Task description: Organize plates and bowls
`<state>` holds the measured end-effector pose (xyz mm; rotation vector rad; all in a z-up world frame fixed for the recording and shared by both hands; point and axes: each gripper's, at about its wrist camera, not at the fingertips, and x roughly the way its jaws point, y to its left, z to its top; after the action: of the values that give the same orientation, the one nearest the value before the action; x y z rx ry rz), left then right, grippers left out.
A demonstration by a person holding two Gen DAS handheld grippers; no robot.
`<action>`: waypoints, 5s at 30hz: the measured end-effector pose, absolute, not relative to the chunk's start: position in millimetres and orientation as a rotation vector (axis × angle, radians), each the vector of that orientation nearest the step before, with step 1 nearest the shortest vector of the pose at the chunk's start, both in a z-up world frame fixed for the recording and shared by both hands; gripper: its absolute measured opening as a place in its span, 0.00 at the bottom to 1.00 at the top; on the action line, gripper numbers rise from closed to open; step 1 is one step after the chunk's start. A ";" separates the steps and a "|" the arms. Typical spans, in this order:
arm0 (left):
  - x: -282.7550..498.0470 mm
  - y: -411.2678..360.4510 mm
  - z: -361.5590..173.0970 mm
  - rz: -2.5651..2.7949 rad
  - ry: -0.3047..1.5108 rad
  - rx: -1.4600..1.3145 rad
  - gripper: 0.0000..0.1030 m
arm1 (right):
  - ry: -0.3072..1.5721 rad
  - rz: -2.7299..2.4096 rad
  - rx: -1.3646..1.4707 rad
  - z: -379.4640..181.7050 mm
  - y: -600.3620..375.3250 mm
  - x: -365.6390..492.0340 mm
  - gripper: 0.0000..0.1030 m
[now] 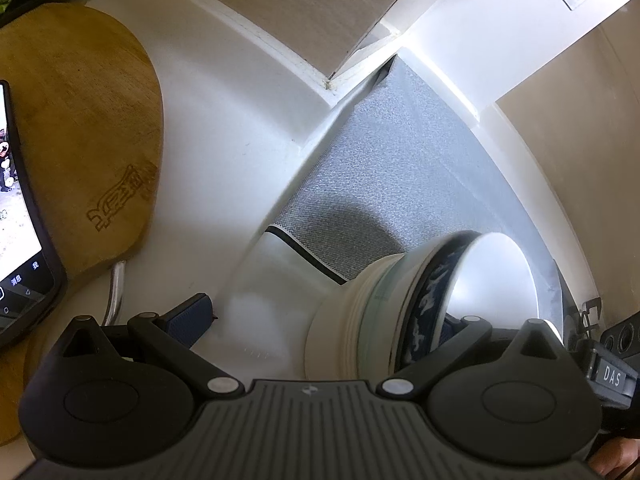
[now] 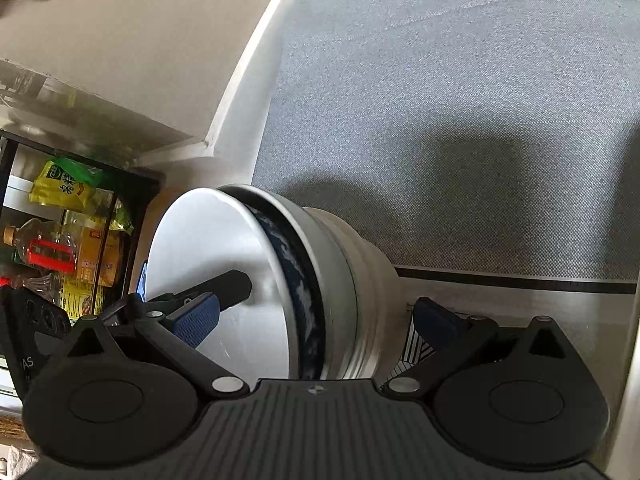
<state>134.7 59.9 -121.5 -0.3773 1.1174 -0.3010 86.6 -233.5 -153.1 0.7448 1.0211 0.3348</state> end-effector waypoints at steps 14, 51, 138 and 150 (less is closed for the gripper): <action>138.7 54.0 -117.3 -0.269 1.179 -0.385 0.95 | 1.000 0.342 0.750 -155.3 -236.1 81.6 0.95; 112.4 45.2 -125.3 -0.362 1.202 -0.555 0.81 | 1.015 0.383 0.783 -157.1 -250.7 91.2 0.96; 123.2 68.1 -139.4 -0.416 1.154 -0.699 0.79 | 0.950 0.378 0.601 -156.3 -239.8 116.0 0.74; 126.7 77.2 -137.6 -0.435 1.099 -0.702 0.79 | 1.006 0.394 0.604 -155.0 -237.9 111.1 0.71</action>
<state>126.7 77.2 -137.6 -0.7016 1.0986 -0.4348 111.1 -237.9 -155.0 0.6039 1.0063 0.3937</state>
